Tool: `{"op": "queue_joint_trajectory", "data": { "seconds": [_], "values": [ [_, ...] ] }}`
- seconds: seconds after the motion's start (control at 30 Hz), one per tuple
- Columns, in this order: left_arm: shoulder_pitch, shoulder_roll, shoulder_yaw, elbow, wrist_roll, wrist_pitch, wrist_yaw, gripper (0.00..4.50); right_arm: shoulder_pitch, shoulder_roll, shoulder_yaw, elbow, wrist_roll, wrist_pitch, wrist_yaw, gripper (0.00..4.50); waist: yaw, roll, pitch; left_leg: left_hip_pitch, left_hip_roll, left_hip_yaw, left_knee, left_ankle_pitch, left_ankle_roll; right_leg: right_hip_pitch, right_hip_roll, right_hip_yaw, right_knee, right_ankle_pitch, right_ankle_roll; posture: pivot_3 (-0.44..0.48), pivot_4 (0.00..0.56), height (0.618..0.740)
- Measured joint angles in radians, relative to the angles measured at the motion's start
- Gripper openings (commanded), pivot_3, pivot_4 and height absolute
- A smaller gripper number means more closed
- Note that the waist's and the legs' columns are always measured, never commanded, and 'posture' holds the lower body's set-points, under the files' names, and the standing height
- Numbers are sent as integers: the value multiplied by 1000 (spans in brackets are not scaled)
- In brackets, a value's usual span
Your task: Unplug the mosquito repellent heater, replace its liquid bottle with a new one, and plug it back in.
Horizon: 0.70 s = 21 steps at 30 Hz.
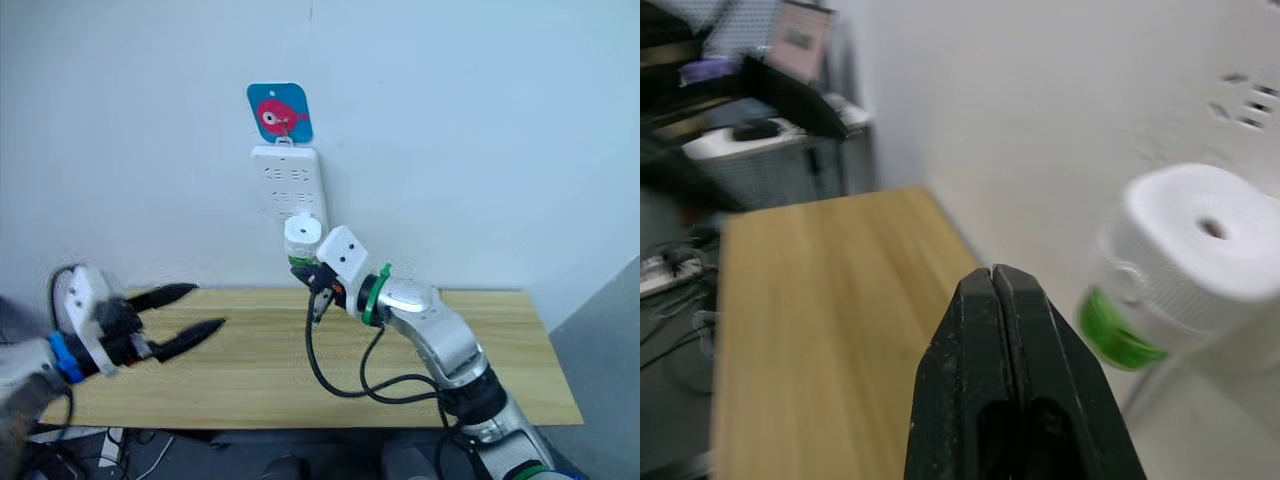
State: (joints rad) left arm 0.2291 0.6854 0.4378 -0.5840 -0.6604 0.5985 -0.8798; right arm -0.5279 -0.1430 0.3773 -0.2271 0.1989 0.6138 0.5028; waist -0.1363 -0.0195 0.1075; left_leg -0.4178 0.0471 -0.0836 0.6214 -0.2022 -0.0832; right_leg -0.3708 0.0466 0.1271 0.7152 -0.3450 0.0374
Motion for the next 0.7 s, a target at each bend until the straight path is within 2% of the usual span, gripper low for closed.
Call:
{"op": "queue_joint_trajectory", "data": {
  "seconds": [0.2,0.7],
  "values": [
    [31,-35,-59,-105,0,-37,56,4500,-12,55,-4,85,-53,-28,-69,25,16,-1,0,1,0,-2,0,0,0,1,1,0,1,0,0,-18,63,740],
    [30,-33,-126,-112,19,-101,84,4500,-16,72,-39,113,-71,-37,-93,25,21,-1,0,1,0,-1,0,0,0,1,1,0,0,0,0,-25,63,740]
  ]
}}
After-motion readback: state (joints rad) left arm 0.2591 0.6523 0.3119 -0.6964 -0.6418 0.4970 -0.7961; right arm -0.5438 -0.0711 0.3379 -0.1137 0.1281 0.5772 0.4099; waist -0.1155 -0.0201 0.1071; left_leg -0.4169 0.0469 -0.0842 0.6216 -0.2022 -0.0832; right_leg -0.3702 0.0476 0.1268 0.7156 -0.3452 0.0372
